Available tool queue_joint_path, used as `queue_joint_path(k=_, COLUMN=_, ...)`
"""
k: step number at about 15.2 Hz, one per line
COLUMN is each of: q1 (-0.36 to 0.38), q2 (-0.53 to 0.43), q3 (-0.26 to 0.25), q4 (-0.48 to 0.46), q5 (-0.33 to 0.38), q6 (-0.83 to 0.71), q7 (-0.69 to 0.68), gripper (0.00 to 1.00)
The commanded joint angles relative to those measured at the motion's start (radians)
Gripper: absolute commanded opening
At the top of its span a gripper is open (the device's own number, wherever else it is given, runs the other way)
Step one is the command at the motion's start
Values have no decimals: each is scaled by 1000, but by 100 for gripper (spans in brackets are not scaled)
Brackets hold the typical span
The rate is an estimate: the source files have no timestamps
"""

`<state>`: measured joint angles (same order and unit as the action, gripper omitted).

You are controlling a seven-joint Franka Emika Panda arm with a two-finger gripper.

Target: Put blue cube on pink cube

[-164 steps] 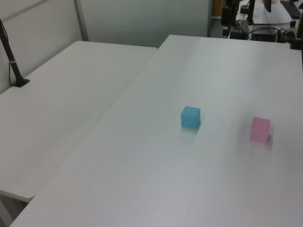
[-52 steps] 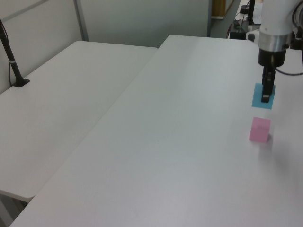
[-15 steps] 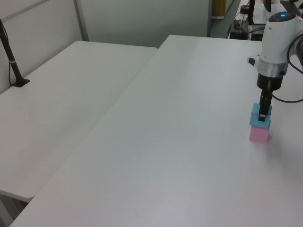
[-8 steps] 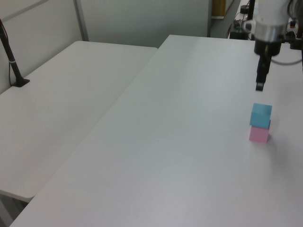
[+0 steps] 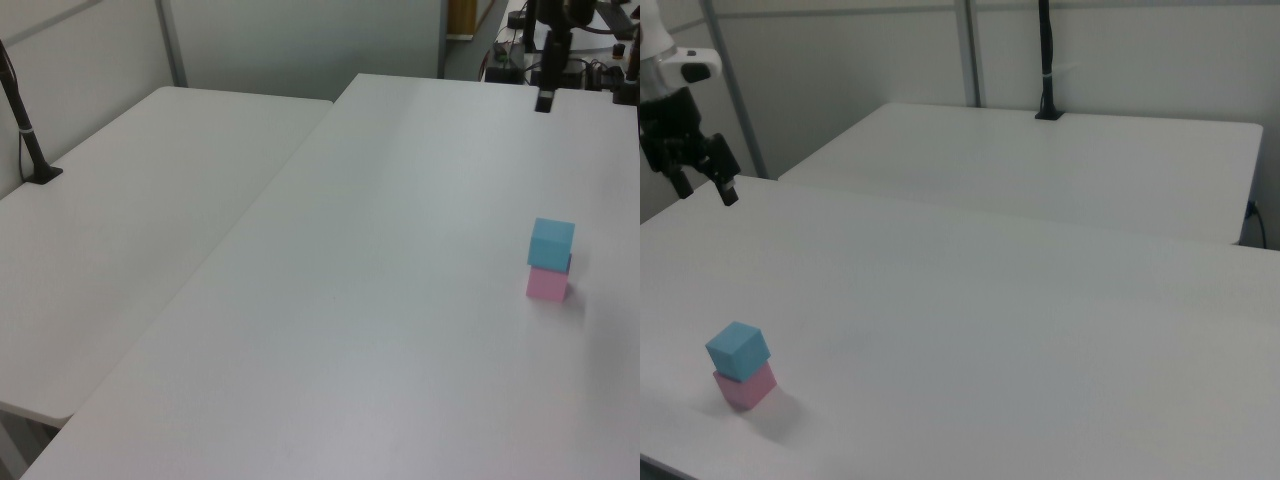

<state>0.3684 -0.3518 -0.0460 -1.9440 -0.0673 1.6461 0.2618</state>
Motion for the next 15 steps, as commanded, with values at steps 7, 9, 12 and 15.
queue_joint_path(k=7, q1=-152, q2=376, q3=-9, q4=379, q5=41, q6=-31, q7=-145, gripper=100)
queue_joint_path(k=9, q1=-175, q2=375, q3=-9, q4=375, q5=41, q6=-34, q7=-180, gripper=100)
queue_joint_path(k=12, q1=-203, q2=375, q3=-9, q4=367, q5=41, q6=-38, q7=-207, gripper=100)
queue_joint_path(k=15, q1=-212, q2=373, q3=-9, q4=366, q5=31, q6=-38, q7=-208, gripper=100)
